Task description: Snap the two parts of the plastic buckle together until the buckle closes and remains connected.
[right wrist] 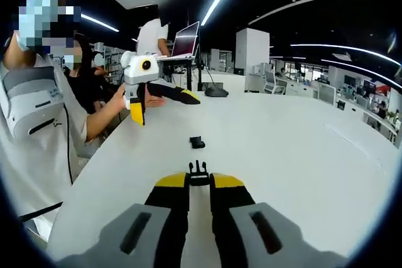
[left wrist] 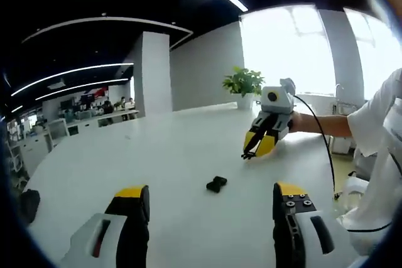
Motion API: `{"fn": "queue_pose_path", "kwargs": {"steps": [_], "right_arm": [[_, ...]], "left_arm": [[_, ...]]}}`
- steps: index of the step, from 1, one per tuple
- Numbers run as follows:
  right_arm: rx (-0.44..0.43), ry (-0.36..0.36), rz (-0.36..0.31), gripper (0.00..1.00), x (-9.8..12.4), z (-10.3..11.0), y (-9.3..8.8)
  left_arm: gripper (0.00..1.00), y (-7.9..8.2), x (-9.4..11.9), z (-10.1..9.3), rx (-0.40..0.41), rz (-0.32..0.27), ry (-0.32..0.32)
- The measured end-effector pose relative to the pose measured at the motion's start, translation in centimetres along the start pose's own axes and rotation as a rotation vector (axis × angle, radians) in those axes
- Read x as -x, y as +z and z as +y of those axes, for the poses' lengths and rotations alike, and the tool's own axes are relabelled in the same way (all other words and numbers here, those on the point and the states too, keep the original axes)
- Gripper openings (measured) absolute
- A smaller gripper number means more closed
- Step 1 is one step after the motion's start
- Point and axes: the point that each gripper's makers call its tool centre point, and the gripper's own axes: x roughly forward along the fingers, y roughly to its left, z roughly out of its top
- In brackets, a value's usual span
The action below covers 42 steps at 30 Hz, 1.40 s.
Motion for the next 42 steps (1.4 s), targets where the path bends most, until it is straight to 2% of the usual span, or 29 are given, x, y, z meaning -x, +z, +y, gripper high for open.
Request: {"fn": "queue_pose_path", "kwargs": {"steps": [7,14,16,20,22,26,29,35,37,42], "right_arm": [[-0.032,-0.039,0.015,0.11,0.6,0.0,-0.3],[-0.04,-0.066,0.011,0.11,1.4,0.2,-0.5],[-0.039,-0.076,0.003,0.11,1.6,0.0,-0.3],[-0.048,-0.071,-0.002,0.11,1.7,0.1,-0.3],[-0.049,-0.068,0.0,0.11,1.7,0.1,-0.4],[-0.054,-0.071,-0.024,0.11,1.8,-0.1,-0.1],[-0.054,-0.063,-0.035,0.11,1.8,-0.1,0.1],[-0.059,-0.06,-0.02,0.11,1.9,-0.1,-0.6],[-0.063,-0.061,-0.03,0.11,2.0,-0.2,-0.4],[-0.061,-0.063,-0.033,0.11,2.0,-0.3,-0.3]], "left_arm": [[0.82,-0.3,-0.9,0.4,-0.014,0.043,-0.074],[0.79,-0.7,-2.6,1.2,-0.032,0.083,-0.094],[0.76,-0.6,-3.1,1.1,-0.062,0.086,-0.103],[0.59,0.3,-3.8,0.9,-0.088,0.065,-0.119],[0.58,0.2,-4.0,0.4,-0.092,0.079,-0.151],[0.54,-0.3,-4.5,0.5,-0.092,0.107,-0.16],[0.52,-0.6,-4.8,0.4,-0.037,0.121,-0.191],[0.43,-1.0,-5.2,0.7,-0.055,0.14,-0.184],[0.43,-1.0,-5.2,0.3,-0.039,0.144,-0.2],[0.41,-1.2,-5.6,-0.1,-0.068,0.16,-0.204]]}}
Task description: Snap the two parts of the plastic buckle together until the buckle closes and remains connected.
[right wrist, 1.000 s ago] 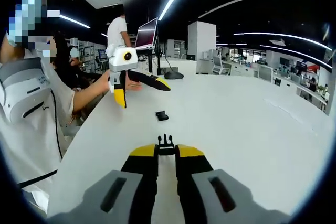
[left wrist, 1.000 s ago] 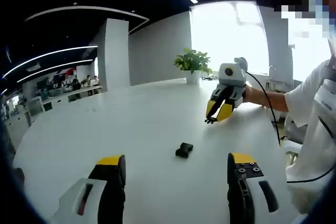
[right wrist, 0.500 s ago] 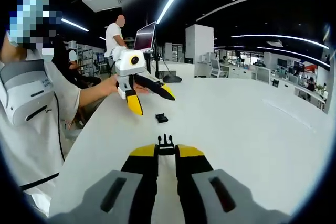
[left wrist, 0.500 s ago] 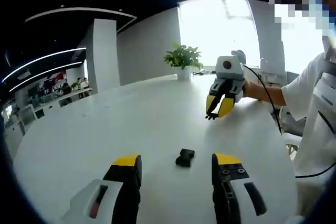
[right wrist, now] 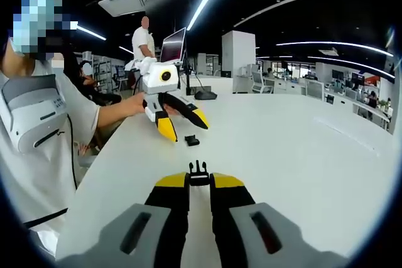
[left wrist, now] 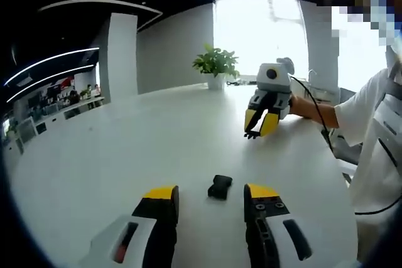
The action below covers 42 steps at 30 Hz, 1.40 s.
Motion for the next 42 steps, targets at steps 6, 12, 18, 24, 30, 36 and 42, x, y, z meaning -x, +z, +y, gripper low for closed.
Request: {"fn": "queue_pose_path", "kwargs": {"steps": [6,12,18,24,30,36,42], "right_arm": [[0.006,-0.015,-0.003,0.11,0.2,-0.2,0.1],[0.005,-0.017,-0.01,0.11,0.2,-0.1,0.2],[0.01,-0.014,-0.009,0.11,0.2,0.0,0.2],[0.035,0.0,0.002,0.11,-0.2,0.6,0.0],[0.031,0.006,0.004,0.11,-0.4,0.7,-0.1],[0.029,0.015,0.014,0.11,-0.9,1.1,-0.3],[0.047,0.027,0.018,0.11,-1.0,1.7,-0.2]], "left_arm": [[0.4,-0.2,-0.1,-0.3,0.017,0.017,-0.021],[0.36,-0.5,-0.2,-0.5,0.007,0.027,-0.034],[0.27,-0.6,-0.4,-0.2,-0.014,0.021,-0.022],[0.19,-0.6,-0.5,-0.6,-0.039,0.014,-0.033],[0.15,-0.6,-0.6,-0.9,-0.068,0.009,-0.043],[0.13,-0.5,-0.5,-0.9,-0.079,0.005,-0.046],[0.12,-0.5,-0.3,-2.0,-0.109,0.007,-0.101]]}}
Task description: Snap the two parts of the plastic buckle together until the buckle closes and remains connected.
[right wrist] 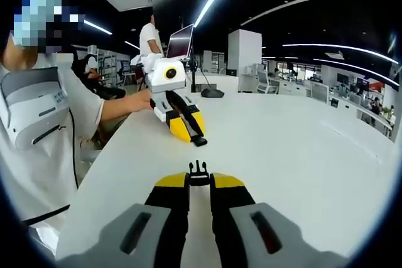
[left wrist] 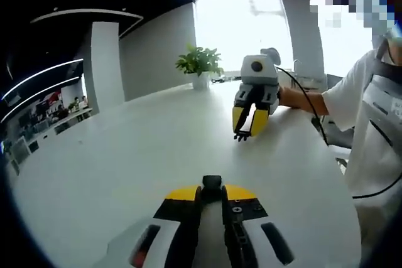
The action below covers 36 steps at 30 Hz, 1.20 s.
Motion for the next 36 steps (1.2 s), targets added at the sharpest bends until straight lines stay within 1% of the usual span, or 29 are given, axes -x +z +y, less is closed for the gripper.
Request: {"fn": "queue_pose_path", "kwargs": {"steps": [2,5,7,11,16,20,25,36], "right_arm": [[0.019,0.01,-0.001,0.11,0.0,0.3,0.2],[0.031,0.027,0.003,0.11,-0.1,0.7,0.3],[0.038,0.048,0.006,0.11,-0.2,1.2,0.3],[0.057,0.077,0.025,0.11,-0.6,2.1,0.1],[0.063,0.082,0.041,0.11,-0.9,2.3,-0.2],[0.058,0.089,0.028,0.11,-1.1,2.6,0.1],[0.062,0.095,0.012,0.11,-1.2,2.9,0.5],[0.07,0.109,0.015,0.11,-1.4,3.4,0.6]], "left_arm": [[0.12,0.7,0.0,-1.5,0.011,-0.03,-0.066],[0.12,0.9,-0.3,-2.6,-0.037,-0.013,-0.081],[0.12,1.0,-0.5,-3.1,-0.054,-0.011,-0.094],[0.12,1.3,-0.6,-3.5,-0.035,-0.023,-0.124],[0.12,1.8,-0.6,-4.5,-0.028,-0.048,-0.165],[0.12,1.9,-0.6,-5.0,-0.043,-0.048,-0.171],[0.12,2.1,-0.6,-5.3,-0.033,-0.056,-0.181],[0.12,1.9,-0.9,-5.7,-0.049,-0.041,-0.186]]}}
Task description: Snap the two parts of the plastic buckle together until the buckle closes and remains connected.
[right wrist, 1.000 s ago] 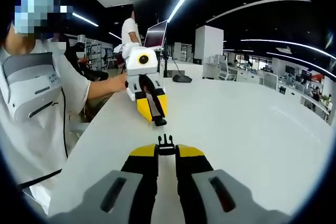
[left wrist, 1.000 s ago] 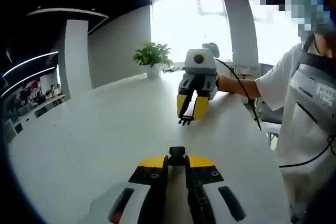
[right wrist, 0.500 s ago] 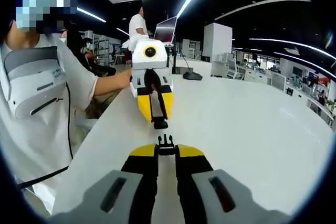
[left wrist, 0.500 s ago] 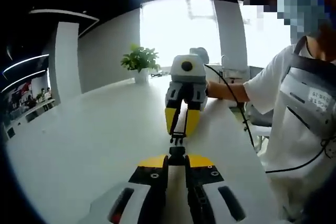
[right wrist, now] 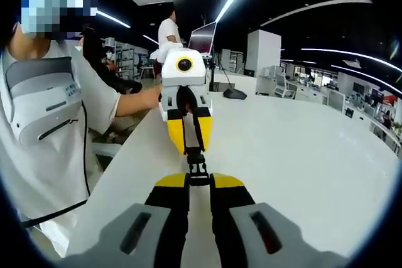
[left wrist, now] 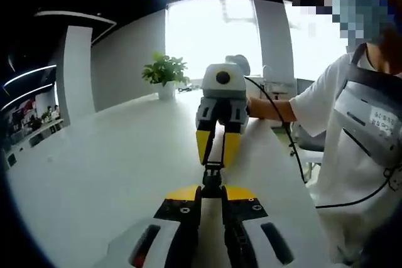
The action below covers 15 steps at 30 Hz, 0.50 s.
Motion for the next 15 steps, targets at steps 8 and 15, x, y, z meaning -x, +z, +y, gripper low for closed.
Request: {"fn": "queue_pose_path", "kwargs": {"steps": [8,15], "right_arm": [[0.007,0.012,0.015,0.11,-0.36,0.47,-0.28],[0.004,0.023,0.037,0.11,-0.63,0.76,-0.83]], "left_arm": [[0.12,-0.29,-0.4,-0.25,-0.003,0.016,-0.007],[0.12,-0.82,-0.62,-0.41,-0.004,0.038,-0.014]]}}
